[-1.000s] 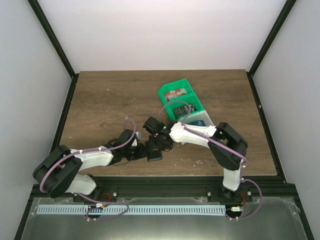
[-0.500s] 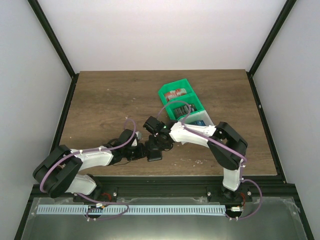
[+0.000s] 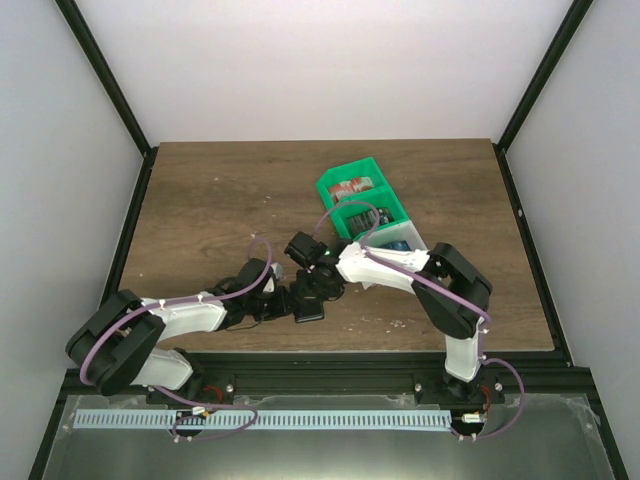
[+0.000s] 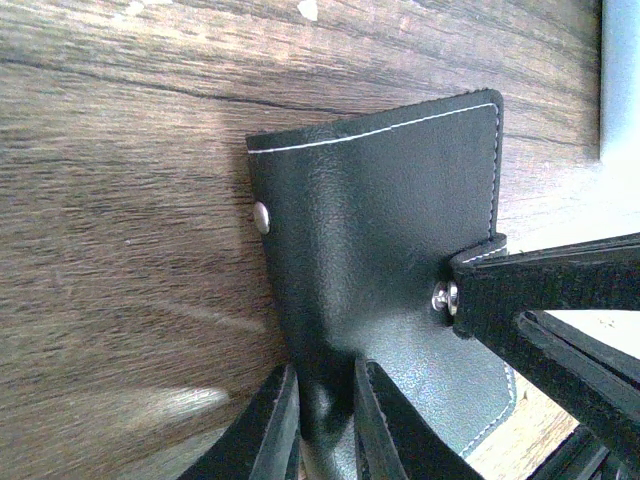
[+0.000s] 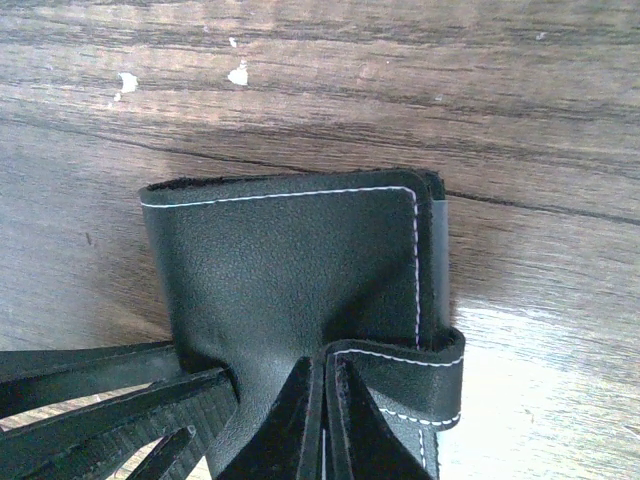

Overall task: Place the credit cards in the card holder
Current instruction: Close the card holder at the center of the board.

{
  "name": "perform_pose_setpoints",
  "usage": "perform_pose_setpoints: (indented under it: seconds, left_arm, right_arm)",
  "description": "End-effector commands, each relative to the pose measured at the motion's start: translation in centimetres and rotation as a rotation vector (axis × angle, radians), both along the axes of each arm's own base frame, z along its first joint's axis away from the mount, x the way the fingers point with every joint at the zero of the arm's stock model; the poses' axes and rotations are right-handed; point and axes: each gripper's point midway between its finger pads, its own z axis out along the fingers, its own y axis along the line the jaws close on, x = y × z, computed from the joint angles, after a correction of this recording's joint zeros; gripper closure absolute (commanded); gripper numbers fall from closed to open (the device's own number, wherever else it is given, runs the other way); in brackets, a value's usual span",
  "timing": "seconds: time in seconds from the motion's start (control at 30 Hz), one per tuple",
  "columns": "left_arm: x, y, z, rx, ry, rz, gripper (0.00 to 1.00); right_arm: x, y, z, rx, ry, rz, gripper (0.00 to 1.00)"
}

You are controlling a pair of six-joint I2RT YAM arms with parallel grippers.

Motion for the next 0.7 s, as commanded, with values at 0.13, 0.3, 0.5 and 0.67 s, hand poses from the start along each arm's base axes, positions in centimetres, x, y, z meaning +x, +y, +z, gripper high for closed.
perform_pose_setpoints:
  seconds: [0.13, 0.3, 0.5, 0.67]
  left_arm:
    - [-0.3, 0.4, -1.0, 0.037, 0.019, -0.004, 0.82]
    - [-0.4, 0.4, -1.1, 0.038, 0.021, -0.002, 0.82]
    - [-0.4, 0.5, -1.2, 0.039, 0.021, 0.000, 0.82]
    - [-0.5, 0.6, -1.3, 0.039, 0.024, 0.002, 0.82]
  right_arm:
    - [-3.0, -0.3, -6.2, -0.085, 0.129, 0.041, 0.99]
    - [-3.4, -0.3, -7.1, -0.104, 0.142, 0.047, 1.00]
    - [-3.7, -0.5, -8.3, -0.139, 0.155, 0.054, 1.00]
    - [-3.8, -0.3, -9.1, -0.156, 0.161, 0.059, 0.99]
